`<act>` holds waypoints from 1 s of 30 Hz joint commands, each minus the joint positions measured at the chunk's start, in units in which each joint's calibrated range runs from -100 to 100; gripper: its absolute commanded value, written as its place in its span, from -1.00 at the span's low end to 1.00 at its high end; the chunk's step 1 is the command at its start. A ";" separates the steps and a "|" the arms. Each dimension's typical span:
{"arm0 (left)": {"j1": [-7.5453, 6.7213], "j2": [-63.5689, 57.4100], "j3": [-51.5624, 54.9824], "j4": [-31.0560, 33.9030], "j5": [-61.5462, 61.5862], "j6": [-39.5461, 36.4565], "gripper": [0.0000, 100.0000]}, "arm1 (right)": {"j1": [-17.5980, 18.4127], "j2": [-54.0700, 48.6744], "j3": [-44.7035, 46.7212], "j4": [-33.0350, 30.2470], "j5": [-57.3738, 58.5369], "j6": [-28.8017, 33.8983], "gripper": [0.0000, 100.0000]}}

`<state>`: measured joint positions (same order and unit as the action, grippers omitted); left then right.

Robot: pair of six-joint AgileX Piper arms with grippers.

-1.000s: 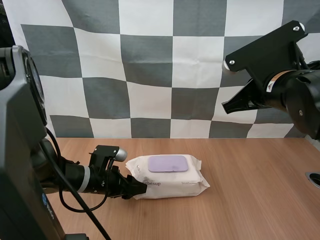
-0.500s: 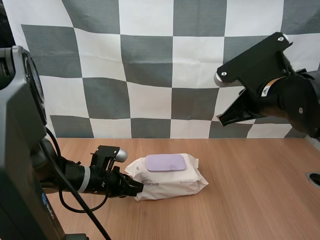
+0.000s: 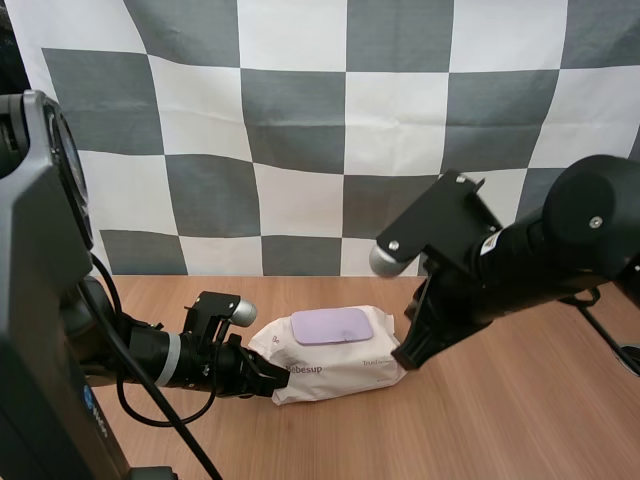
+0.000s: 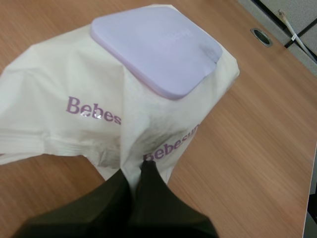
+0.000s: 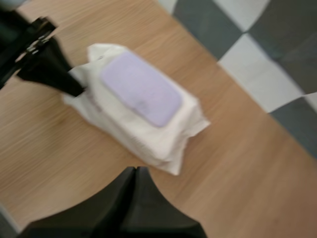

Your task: Open the wet wipes lid

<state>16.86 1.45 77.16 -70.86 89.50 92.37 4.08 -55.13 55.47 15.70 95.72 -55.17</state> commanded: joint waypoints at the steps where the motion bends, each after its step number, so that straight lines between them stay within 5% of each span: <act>1: 0.01 0.07 -0.04 0.30 0.05 1.02 -1.00 | 0.03 0.04 5.63 10.48 4.28 -25.20 -1.00; 8: 0.01 0.07 -0.04 0.48 0.05 1.02 -1.00 | 0.03 0.04 13.51 10.98 -14.48 -26.86 -0.21; 17: 0.01 0.07 -0.04 0.47 0.64 1.02 -1.00 | 0.03 2.33 17.88 11.92 -34.01 -30.22 -0.20; 23: 0.01 0.07 -0.04 1.29 2.42 1.02 -1.00 | 0.03 12.36 17.88 15.00 -39.25 -34.85 0.22; 30: 0.01 0.07 -0.04 1.97 2.42 1.02 -1.00 | 0.03 19.95 17.88 18.51 -44.34 -40.09 0.25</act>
<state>16.86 1.45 77.16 -69.06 92.15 92.37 4.08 -37.98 73.34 32.38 54.23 -92.87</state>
